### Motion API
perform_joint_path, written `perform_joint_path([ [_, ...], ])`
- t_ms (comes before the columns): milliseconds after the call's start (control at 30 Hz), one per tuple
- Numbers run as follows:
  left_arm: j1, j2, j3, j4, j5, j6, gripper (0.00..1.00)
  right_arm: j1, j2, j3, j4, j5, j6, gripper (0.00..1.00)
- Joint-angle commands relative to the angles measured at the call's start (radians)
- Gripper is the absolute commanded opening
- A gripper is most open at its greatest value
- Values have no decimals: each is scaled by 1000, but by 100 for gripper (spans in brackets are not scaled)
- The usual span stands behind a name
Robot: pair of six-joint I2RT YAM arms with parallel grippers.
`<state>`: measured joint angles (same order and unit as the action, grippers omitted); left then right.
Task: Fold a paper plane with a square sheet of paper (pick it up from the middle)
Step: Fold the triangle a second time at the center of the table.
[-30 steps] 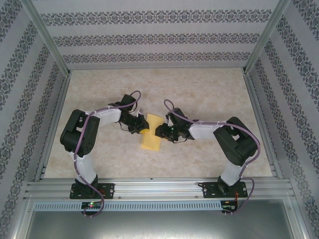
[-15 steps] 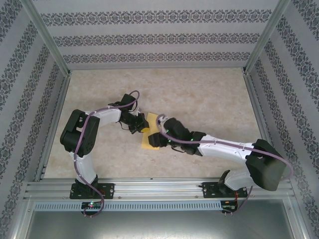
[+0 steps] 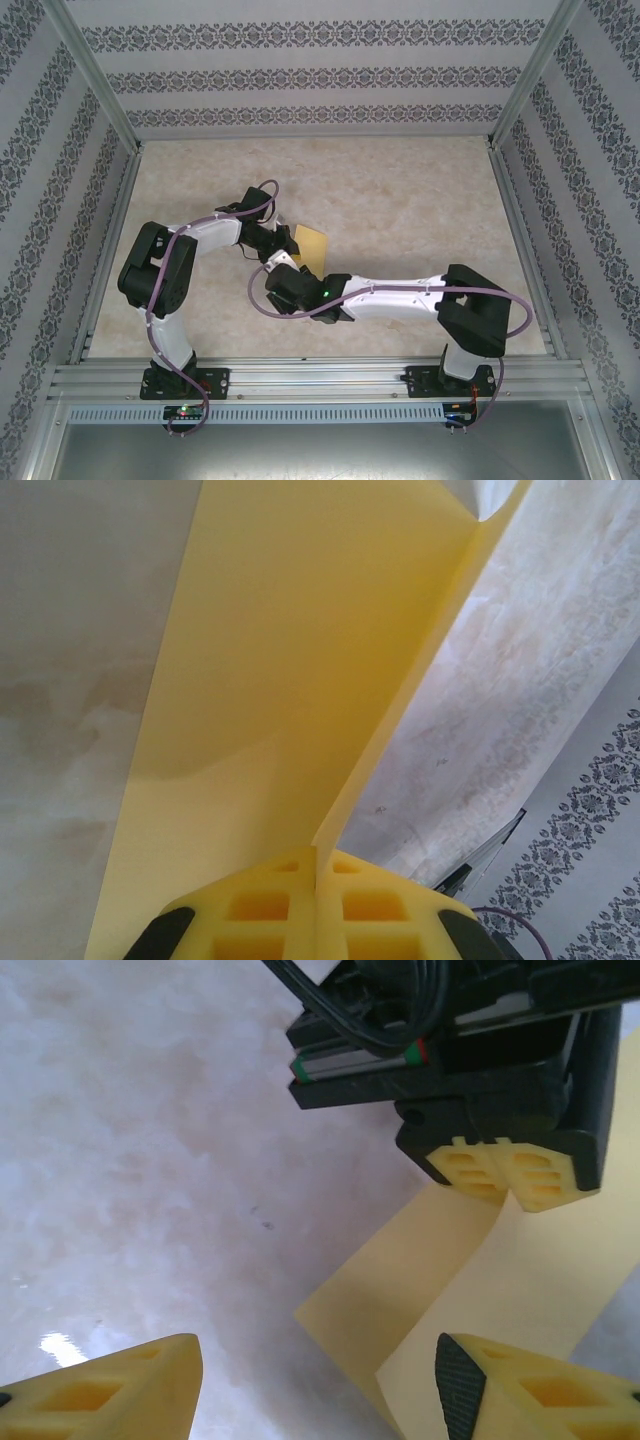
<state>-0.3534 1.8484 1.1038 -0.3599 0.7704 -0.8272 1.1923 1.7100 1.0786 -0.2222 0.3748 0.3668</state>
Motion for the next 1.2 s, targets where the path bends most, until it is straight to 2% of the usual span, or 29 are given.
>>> perform_joint_path([
  [0, -4, -28, -1, -17, 2, 8, 6, 7, 16, 21, -84, 109, 6, 64],
  [300, -5, -26, 0, -19, 3, 12, 6, 7, 56, 49, -95, 79, 15, 54],
  [400, -4, -26, -1, -23, 1, 17, 6, 8, 62, 59, -95, 78, 23, 46],
  [567, -4, -32, 1, -35, -7, 24, 7, -3, 36, 36, -88, 76, 39, 20],
  [800, -4, -44, 7, -56, -26, 32, 11, -44, -30, -38, -14, -17, 42, 1],
  [900, -4, -54, 15, -80, -47, 41, 17, -63, -62, -79, 28, -59, 45, 0],
  [933, -4, -61, 16, -90, -59, 46, 20, -74, -75, -93, 38, -82, 48, 0],
  [967, -4, -71, 16, -103, -76, 49, 27, -86, -89, -111, 63, -120, 45, 0],
  [1033, -4, -89, 18, -129, -111, 58, 30, -109, -113, -140, 98, -167, 51, 0],
  [1100, -5, -108, 15, -159, -154, 64, 37, -131, -133, -170, 139, -216, 58, 0],
  [1167, -4, -137, 4, -188, -216, 72, 39, -165, -141, -201, 180, -300, 70, 0],
])
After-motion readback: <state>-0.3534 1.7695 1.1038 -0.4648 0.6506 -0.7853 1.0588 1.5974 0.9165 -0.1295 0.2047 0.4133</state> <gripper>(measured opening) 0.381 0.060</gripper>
